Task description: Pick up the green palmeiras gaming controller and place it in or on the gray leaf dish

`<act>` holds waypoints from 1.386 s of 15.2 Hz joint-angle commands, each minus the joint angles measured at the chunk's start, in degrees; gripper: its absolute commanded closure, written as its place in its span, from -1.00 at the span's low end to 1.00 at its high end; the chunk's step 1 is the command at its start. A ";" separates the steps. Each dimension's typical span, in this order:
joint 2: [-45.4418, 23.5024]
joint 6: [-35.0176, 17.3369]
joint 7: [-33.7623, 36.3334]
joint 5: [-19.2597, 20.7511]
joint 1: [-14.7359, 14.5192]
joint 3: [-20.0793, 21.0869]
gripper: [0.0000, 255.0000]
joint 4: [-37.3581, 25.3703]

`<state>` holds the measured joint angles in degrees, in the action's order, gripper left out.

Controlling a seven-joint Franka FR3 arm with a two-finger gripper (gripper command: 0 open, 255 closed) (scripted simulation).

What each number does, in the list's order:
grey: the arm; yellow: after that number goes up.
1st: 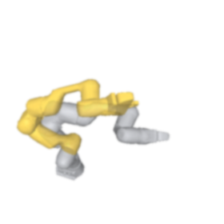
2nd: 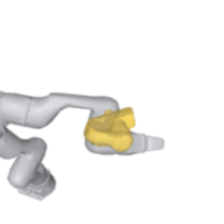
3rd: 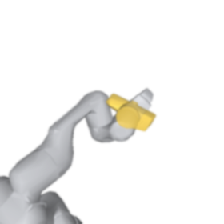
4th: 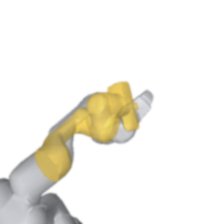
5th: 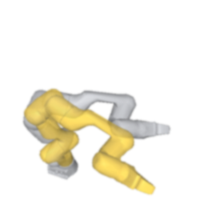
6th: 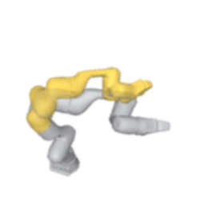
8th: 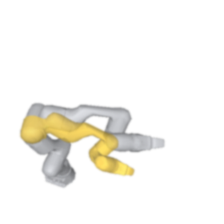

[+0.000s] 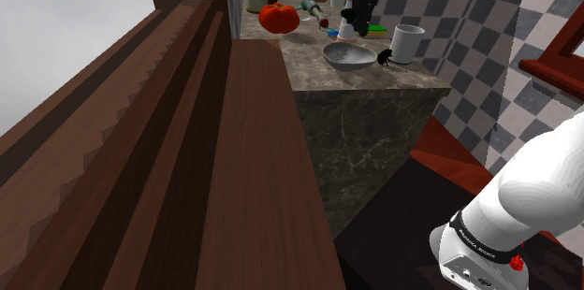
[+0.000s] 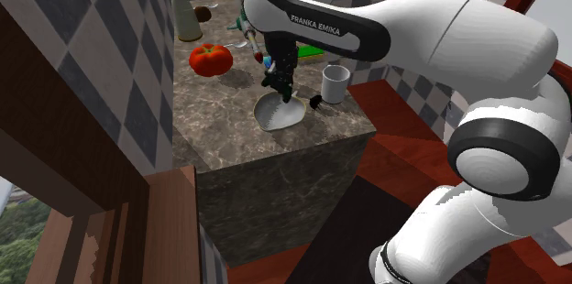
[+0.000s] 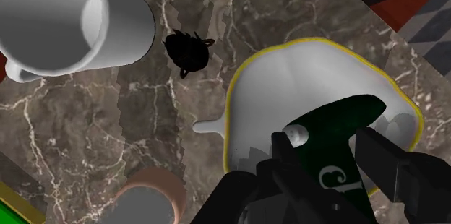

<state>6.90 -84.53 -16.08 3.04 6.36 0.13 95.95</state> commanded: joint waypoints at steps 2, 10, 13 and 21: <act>0.75 -2.27 -0.25 0.04 0.13 -0.19 1.00 3.01; 1.77 -8.58 0.04 0.05 0.15 -0.23 1.00 10.35; 1.84 -9.30 0.07 0.06 0.15 -0.23 1.00 11.13; 1.83 -9.30 0.07 0.06 0.15 -0.23 -1.00 11.13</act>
<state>8.74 -93.84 -16.00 3.10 6.51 -0.10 107.08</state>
